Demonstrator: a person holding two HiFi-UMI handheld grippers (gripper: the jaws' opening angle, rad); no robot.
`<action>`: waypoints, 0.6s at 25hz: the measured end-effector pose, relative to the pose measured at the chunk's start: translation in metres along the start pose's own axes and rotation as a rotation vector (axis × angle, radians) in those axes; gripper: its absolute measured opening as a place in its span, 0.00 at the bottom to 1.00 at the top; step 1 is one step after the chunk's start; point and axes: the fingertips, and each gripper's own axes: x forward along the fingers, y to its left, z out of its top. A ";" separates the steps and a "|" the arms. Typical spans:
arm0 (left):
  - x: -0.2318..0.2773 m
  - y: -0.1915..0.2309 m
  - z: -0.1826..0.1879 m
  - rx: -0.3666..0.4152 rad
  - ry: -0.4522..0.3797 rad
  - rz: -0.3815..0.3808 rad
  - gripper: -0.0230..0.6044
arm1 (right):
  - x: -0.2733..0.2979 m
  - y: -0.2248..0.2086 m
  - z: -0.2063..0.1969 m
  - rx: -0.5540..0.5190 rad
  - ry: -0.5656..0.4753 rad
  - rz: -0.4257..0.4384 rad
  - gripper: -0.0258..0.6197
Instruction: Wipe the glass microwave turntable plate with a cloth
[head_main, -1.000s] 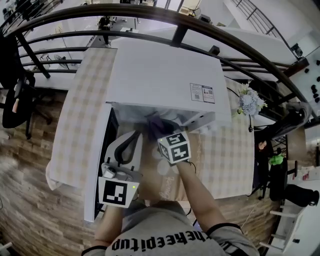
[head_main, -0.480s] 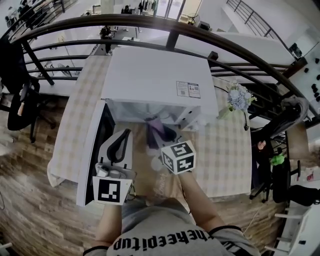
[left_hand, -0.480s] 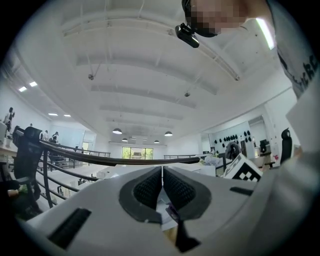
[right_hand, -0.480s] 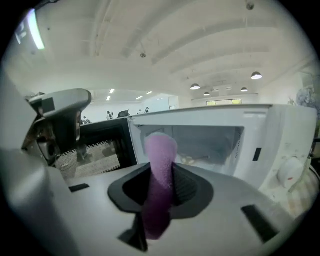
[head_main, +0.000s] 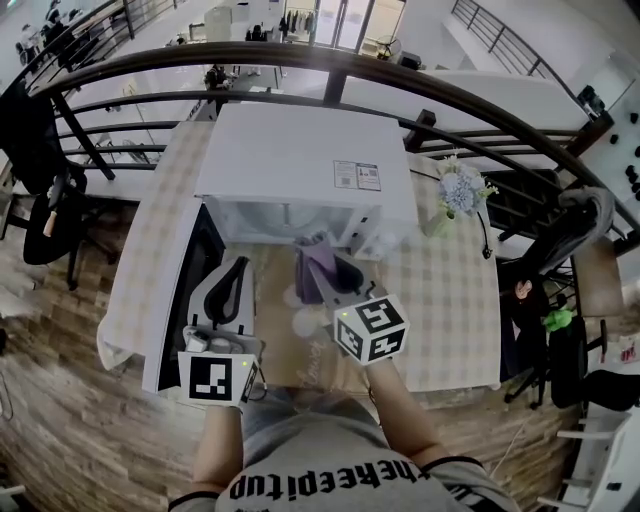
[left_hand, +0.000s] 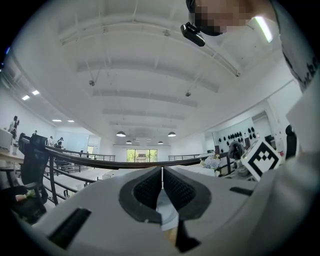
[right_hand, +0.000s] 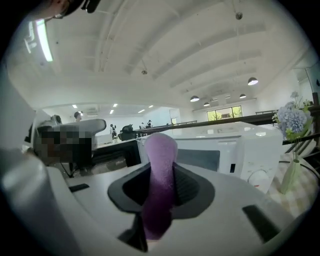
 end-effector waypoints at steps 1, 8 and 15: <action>-0.001 -0.003 0.001 0.002 0.000 0.001 0.05 | -0.005 0.000 0.003 0.000 -0.012 -0.001 0.19; -0.007 -0.020 0.009 0.015 -0.004 0.010 0.05 | -0.039 0.004 0.024 -0.005 -0.086 0.025 0.19; -0.016 -0.025 0.021 0.024 -0.014 0.045 0.05 | -0.070 0.008 0.050 -0.078 -0.151 0.016 0.19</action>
